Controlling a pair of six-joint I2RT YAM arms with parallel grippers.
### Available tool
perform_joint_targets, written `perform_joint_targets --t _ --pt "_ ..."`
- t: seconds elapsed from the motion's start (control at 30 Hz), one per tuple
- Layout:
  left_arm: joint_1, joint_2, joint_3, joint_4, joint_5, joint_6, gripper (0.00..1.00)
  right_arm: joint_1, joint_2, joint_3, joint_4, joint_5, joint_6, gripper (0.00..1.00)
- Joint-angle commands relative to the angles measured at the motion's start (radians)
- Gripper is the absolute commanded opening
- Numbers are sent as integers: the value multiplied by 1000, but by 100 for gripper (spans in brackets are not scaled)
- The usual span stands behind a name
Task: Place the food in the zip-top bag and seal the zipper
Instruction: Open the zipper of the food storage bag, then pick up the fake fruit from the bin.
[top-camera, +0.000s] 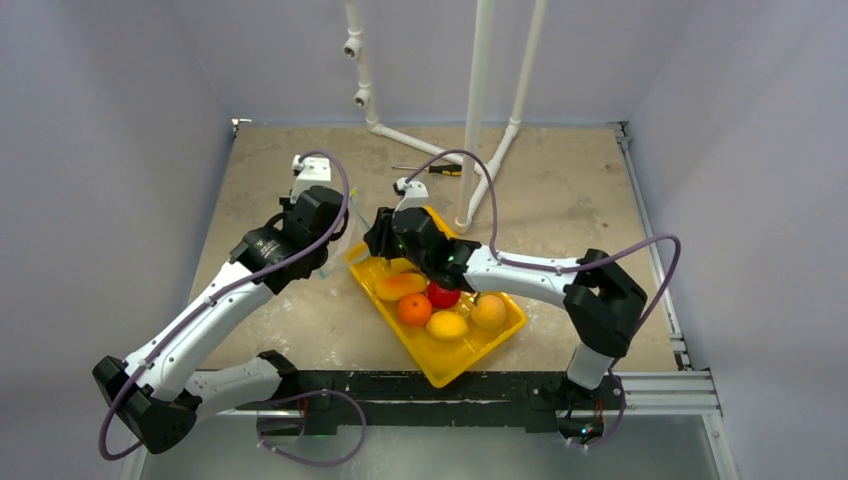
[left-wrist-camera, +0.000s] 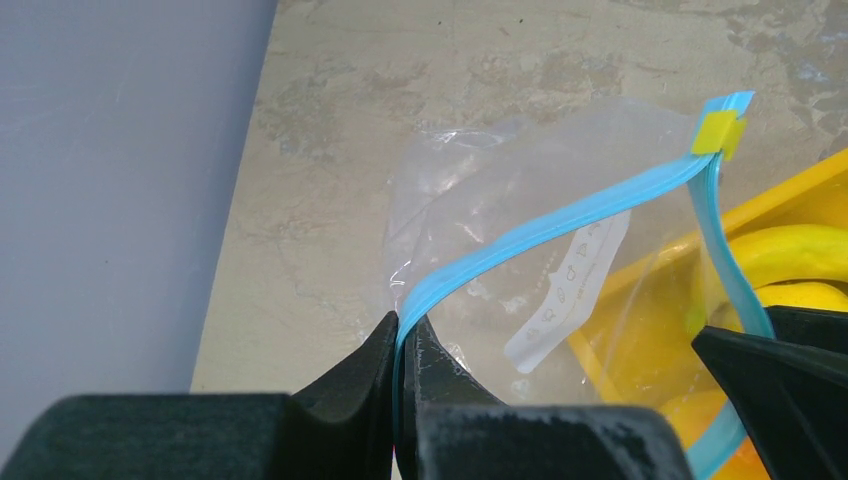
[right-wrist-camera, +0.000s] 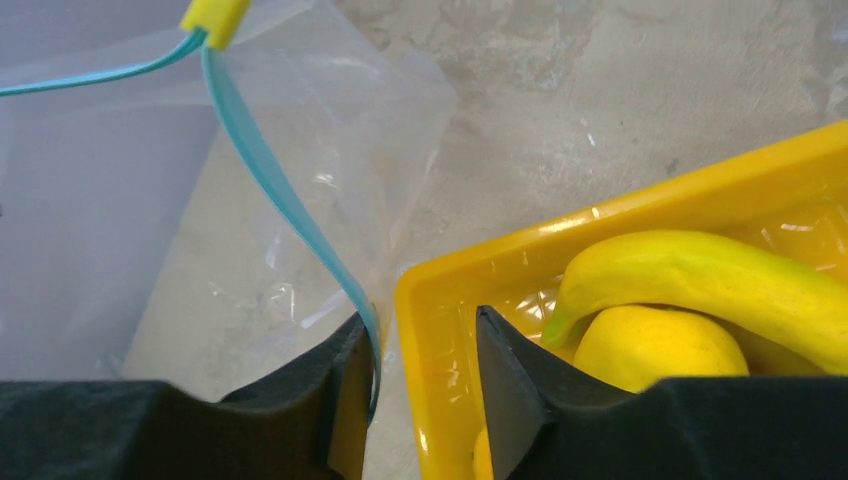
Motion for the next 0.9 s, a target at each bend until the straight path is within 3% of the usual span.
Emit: perform_joint_targets --t 0.0,0.13,0.63,0.87 --pt "2 -2 -8 54 -29 8 0 9 -98 12 -27 15 -16 48" --pt "1 -3 -29 75 -31 11 0 9 -169 -36 -57 23 -14 56" --pt "1 -31 -82 161 -25 29 0 10 -396 -202 -251 4 2 66" --pt "-1 -47 -10 109 -46 50 0 12 -459 -276 -289 -59 -3 74"
